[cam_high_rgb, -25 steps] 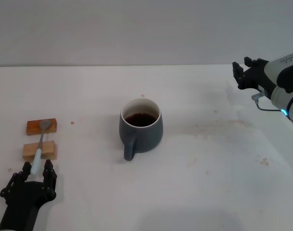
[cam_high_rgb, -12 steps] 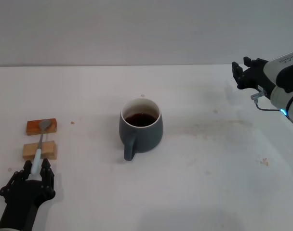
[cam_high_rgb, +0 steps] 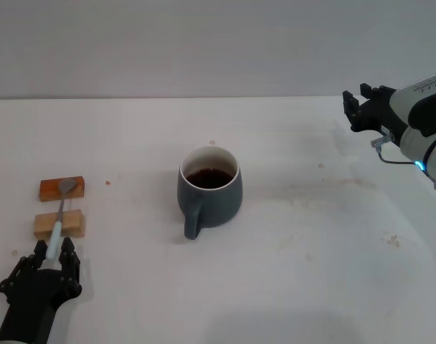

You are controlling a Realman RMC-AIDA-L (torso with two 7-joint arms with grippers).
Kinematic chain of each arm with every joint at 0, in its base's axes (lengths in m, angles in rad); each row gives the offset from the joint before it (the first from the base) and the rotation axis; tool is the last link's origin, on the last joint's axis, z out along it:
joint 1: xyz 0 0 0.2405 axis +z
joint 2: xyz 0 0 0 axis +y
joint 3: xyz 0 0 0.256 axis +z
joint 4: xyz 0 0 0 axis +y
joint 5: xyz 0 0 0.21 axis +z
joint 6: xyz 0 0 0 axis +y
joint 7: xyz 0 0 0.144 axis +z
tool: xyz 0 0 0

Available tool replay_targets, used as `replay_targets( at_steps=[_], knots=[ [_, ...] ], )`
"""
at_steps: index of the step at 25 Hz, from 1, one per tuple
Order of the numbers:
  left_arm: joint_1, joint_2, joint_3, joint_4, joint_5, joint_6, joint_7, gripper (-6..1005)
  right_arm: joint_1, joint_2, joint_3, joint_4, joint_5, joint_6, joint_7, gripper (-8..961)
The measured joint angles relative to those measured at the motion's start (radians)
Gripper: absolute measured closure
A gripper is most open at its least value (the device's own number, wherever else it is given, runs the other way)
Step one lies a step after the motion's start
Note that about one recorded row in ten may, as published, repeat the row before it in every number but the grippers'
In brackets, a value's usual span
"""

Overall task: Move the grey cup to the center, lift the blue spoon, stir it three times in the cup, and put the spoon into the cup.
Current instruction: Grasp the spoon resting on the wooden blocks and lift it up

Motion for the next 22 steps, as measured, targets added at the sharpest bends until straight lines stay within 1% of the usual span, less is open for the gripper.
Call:
replay_targets(
  at_steps=[22],
  knots=[
    [-0.002, -0.001, 0.002, 0.013, -0.010, 0.000, 0.000, 701, -0.004, 0.002, -0.007, 0.005, 0.000, 0.007, 0.000, 651]
  ],
)
